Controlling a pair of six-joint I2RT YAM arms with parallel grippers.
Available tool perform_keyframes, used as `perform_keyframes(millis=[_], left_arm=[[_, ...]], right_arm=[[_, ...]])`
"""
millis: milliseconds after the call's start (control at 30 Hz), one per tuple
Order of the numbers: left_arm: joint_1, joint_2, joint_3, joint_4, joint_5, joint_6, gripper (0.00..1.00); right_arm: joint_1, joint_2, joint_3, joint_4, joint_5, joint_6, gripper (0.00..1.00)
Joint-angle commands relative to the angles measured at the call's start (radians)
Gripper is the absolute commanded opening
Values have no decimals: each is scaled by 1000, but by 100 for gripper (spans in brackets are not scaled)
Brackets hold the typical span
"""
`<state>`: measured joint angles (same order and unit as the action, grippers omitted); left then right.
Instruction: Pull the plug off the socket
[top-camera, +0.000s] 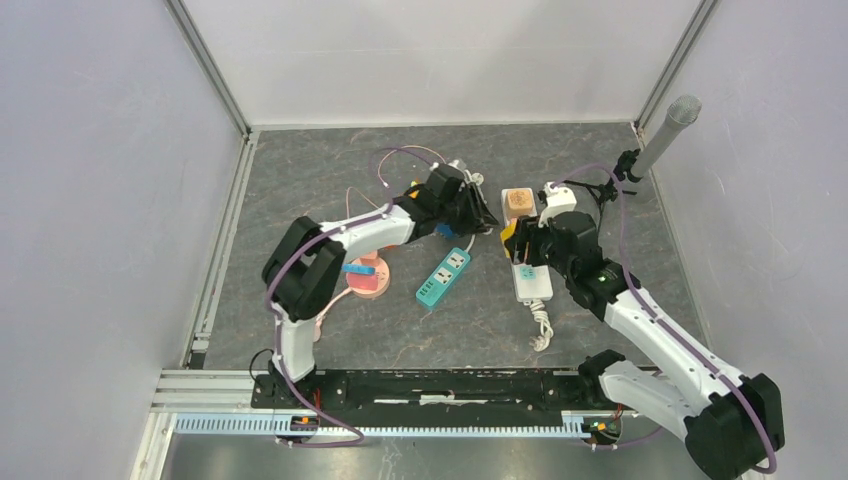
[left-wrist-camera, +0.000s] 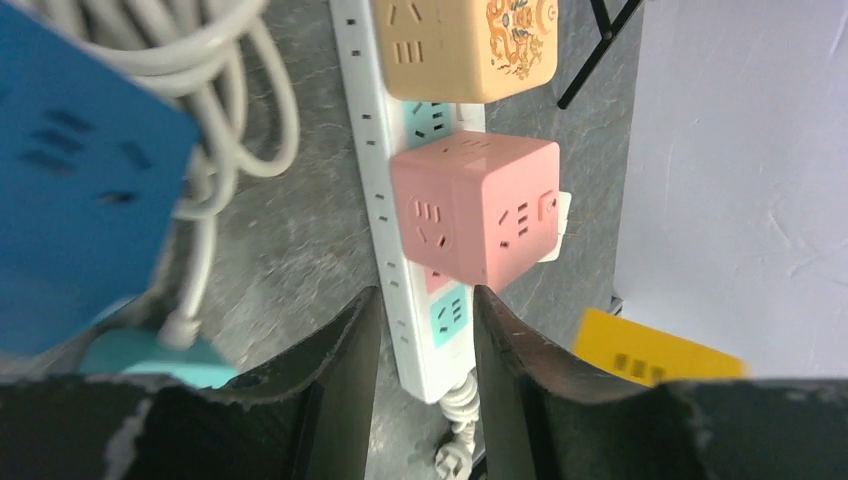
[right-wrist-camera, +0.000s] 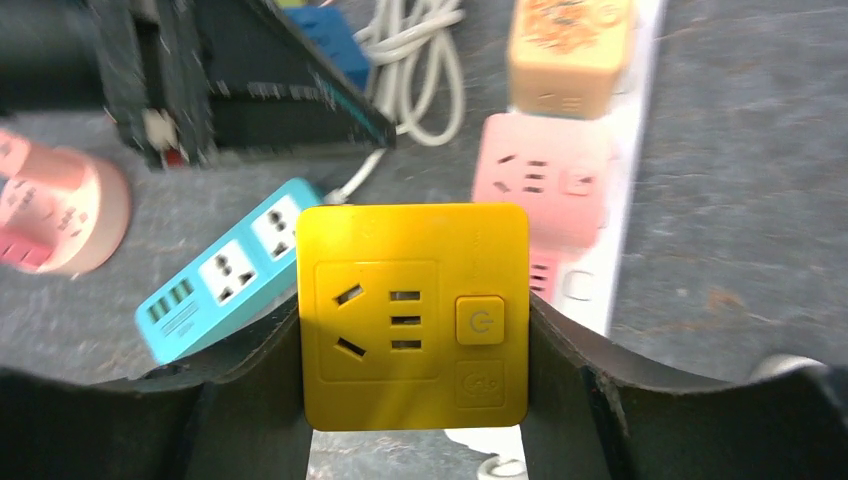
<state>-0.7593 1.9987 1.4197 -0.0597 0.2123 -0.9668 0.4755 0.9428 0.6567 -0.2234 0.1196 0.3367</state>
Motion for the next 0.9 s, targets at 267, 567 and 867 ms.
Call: perform_keyframes(millis=[267, 567, 867], left_arm=[[93, -365, -200, -29, -134, 122, 52], [104, -406, -223, -54, -135, 135, 53], [105, -401, -237, -45, -131, 113, 59]], right_arm=[[72, 121, -143, 260, -520, 62, 0], [171, 220, -193, 288, -533, 57, 16], [173, 257, -133, 166, -354, 9, 69]])
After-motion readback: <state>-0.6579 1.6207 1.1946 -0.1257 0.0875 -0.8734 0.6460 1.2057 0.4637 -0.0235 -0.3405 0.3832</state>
